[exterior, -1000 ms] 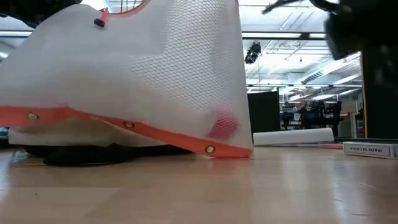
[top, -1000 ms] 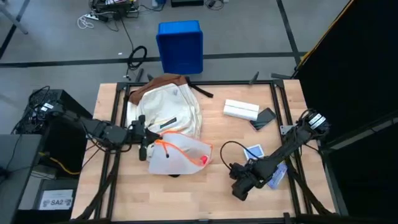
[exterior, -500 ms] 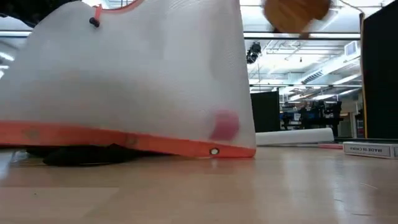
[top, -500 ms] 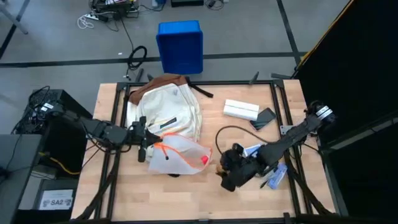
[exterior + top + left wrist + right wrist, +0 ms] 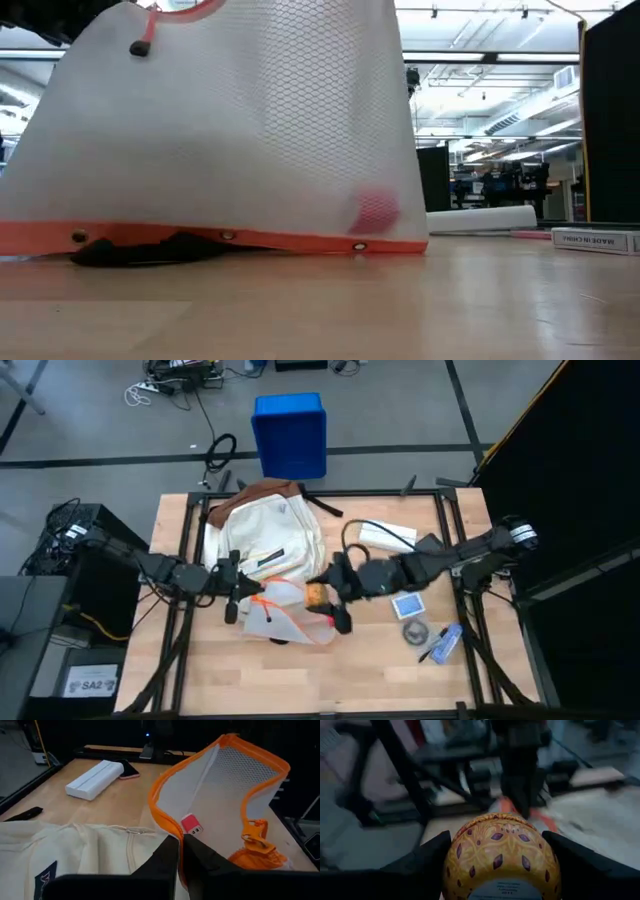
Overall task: Unpack backpack
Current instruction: Put the yellow scented candle into the zip bag
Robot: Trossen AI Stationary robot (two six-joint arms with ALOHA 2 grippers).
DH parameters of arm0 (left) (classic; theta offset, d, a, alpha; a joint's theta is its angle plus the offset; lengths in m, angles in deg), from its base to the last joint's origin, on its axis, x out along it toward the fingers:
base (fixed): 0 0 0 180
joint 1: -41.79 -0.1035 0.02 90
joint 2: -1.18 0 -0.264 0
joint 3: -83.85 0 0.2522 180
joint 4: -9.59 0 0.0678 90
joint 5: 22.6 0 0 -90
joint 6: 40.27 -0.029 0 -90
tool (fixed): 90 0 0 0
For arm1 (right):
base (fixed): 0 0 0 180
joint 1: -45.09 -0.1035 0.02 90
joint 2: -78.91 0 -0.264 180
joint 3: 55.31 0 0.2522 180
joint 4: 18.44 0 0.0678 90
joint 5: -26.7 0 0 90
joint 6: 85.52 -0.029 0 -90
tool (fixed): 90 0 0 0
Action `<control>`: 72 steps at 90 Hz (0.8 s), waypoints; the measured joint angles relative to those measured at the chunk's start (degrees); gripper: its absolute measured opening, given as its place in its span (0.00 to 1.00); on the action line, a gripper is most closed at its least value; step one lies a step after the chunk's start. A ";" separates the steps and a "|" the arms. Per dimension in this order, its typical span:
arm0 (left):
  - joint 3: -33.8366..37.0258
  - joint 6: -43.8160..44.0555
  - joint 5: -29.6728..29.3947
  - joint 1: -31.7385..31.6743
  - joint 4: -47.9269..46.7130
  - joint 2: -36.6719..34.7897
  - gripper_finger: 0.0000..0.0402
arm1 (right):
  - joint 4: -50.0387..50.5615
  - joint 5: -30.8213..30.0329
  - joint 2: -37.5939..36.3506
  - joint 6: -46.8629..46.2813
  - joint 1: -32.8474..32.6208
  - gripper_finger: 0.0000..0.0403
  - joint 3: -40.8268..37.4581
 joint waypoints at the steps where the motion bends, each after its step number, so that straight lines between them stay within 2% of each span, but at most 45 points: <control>1: 0.00 0.01 -0.05 0.00 0.18 0.02 0.00 | 0.09 0.75 0.14 0.04 0.27 0.65 -0.01; 13: 0.00 0.02 -1.67 0.00 0.44 0.20 0.00 | -3.55 9.31 3.71 -0.59 2.58 0.65 -0.04; 31: 0.00 0.01 -2.73 0.00 0.25 0.20 0.00 | -4.70 13.58 9.00 -2.30 4.47 0.65 -0.06; 39: 0.00 0.01 -2.88 -0.02 0.09 0.20 0.00 | -3.31 13.27 9.81 -2.35 4.94 0.65 -0.04; 51: 0.00 -0.22 -2.89 -0.56 0.22 0.20 0.00 | 4.19 8.16 9.81 -3.32 5.34 0.65 -0.04; 61: 0.00 -0.24 -2.87 -1.49 0.20 0.20 0.00 | 8.69 7.34 9.89 -4.34 5.99 0.65 -0.04; 72: 0.00 -0.28 -2.29 -2.47 0.12 0.20 0.00 | 10.33 6.97 10.45 -4.38 6.36 0.71 -0.02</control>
